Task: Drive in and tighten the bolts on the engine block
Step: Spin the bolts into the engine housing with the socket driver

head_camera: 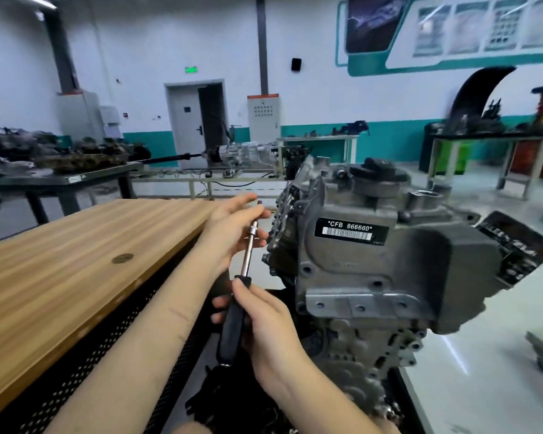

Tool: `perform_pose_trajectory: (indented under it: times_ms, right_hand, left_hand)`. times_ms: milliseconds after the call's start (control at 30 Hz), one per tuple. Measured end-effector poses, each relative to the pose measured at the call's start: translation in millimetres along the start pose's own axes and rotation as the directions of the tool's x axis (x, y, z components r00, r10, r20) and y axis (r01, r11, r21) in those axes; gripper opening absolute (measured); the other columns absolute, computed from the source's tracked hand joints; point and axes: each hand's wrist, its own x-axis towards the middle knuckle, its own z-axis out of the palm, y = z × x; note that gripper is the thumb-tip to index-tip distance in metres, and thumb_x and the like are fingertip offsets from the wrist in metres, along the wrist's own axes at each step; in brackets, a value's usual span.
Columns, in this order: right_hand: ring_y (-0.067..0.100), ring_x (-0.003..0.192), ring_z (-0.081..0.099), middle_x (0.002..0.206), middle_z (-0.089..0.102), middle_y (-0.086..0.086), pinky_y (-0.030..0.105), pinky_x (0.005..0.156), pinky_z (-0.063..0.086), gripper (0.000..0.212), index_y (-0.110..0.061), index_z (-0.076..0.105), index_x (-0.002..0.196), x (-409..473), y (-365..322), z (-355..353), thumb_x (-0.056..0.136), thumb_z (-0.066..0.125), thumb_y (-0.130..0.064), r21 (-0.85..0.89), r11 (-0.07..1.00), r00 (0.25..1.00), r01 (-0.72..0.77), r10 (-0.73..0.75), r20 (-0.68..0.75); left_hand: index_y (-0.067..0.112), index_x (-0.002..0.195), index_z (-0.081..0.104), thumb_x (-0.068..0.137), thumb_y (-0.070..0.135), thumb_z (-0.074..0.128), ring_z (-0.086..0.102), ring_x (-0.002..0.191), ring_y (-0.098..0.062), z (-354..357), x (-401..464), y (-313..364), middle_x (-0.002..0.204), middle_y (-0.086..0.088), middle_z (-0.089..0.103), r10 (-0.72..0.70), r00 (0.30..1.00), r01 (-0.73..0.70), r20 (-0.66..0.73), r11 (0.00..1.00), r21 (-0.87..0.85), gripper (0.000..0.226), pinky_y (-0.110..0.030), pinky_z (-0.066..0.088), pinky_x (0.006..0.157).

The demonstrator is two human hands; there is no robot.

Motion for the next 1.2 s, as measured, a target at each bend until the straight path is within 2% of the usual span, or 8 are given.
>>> perform_pose_trajectory:
  times_ms: [200,400,533,733,967,1033,1133,1200]
  right_hand:
    - [0.014,0.047,0.059,0.061,0.065,0.007,0.020,0.047,0.049,0.017,-0.005,0.064,0.078,-16,-8,-3,0.088,0.056,-0.016,0.198,0.980,0.998,-0.001,0.014,-0.063]
    - [0.015,0.047,0.058,0.060,0.064,0.008,0.022,0.048,0.052,0.020,-0.004,0.064,0.076,-13,-15,-4,0.089,0.056,-0.017,0.270,0.963,0.995,-0.009,0.035,-0.090]
    - [0.014,0.047,0.058,0.060,0.064,0.005,0.022,0.049,0.052,0.021,-0.005,0.064,0.077,-12,-20,-7,0.091,0.056,-0.019,0.270,0.962,0.994,-0.031,0.058,-0.092]
    - [0.012,0.046,0.058,0.059,0.065,0.004,0.019,0.047,0.049,0.020,-0.007,0.063,0.079,-9,-25,-9,0.092,0.055,-0.020,0.241,0.970,0.991,-0.038,0.068,-0.118]
    - [0.012,0.049,0.058,0.059,0.064,0.000,0.019,0.046,0.047,0.025,-0.011,0.063,0.071,-6,-28,-10,0.091,0.055,-0.025,0.204,0.978,0.991,-0.049,0.073,-0.113]
    - [0.012,0.048,0.058,0.059,0.064,0.001,0.018,0.045,0.047,0.024,-0.011,0.063,0.073,-6,-29,-10,0.091,0.055,-0.025,0.205,0.977,0.991,-0.051,0.076,-0.114]
    - [0.011,0.044,0.055,0.056,0.061,0.000,0.017,0.043,0.044,0.024,-0.009,0.062,0.076,-6,-33,-10,0.092,0.054,-0.025,0.218,0.975,0.991,-0.047,0.073,-0.112]
    - [0.010,0.042,0.053,0.053,0.059,0.000,0.016,0.041,0.042,0.025,-0.008,0.059,0.078,-6,-37,-9,0.094,0.050,-0.025,0.237,0.971,0.993,-0.035,0.061,-0.102]
  left_hand:
    - [0.011,0.079,0.051,0.090,0.004,0.056,0.056,0.037,-0.011,25,-8,-8,0.070,-0.003,0.066,0.085,0.992,-0.105,0.095,0.966,0.235,0.013,-0.021,0.047,0.041]
    - [0.011,0.081,0.053,0.089,0.005,0.057,0.058,0.039,-0.009,36,-6,-6,0.075,-0.006,0.061,0.060,0.994,-0.085,0.093,0.954,0.288,0.011,-0.020,0.048,0.042]
    - [0.014,0.081,0.055,0.090,0.005,0.056,0.058,0.040,-0.007,38,-3,-7,0.071,-0.003,0.061,0.042,0.996,-0.066,0.077,0.940,0.336,0.012,-0.020,0.049,0.041]
    - [0.017,0.077,0.057,0.090,0.006,0.055,0.058,0.038,-0.005,41,2,-8,0.064,-0.004,0.059,0.029,0.999,-0.041,0.038,0.934,0.355,0.017,-0.018,0.049,0.040]
    - [0.018,0.076,0.058,0.090,0.005,0.053,0.059,0.039,-0.006,44,4,-8,0.065,-0.004,0.060,0.022,1.000,-0.024,0.011,0.938,0.345,0.020,-0.019,0.050,0.041]
    - [0.017,0.076,0.059,0.090,0.006,0.053,0.060,0.042,-0.008,44,5,-8,0.065,-0.004,0.060,0.020,1.000,-0.020,0.003,0.942,0.334,0.019,-0.023,0.051,0.045]
    - [0.014,0.083,0.062,0.090,0.008,0.054,0.061,0.053,-0.017,42,5,-8,0.069,-0.004,0.061,0.001,1.000,-0.002,0.004,0.947,0.323,0.013,-0.031,0.053,0.059]
    - [0.013,0.086,0.062,0.091,0.009,0.052,0.062,0.051,-0.015,40,4,-8,0.070,-0.002,0.061,-0.040,0.999,0.037,0.008,0.964,0.262,0.012,-0.028,0.053,0.056]
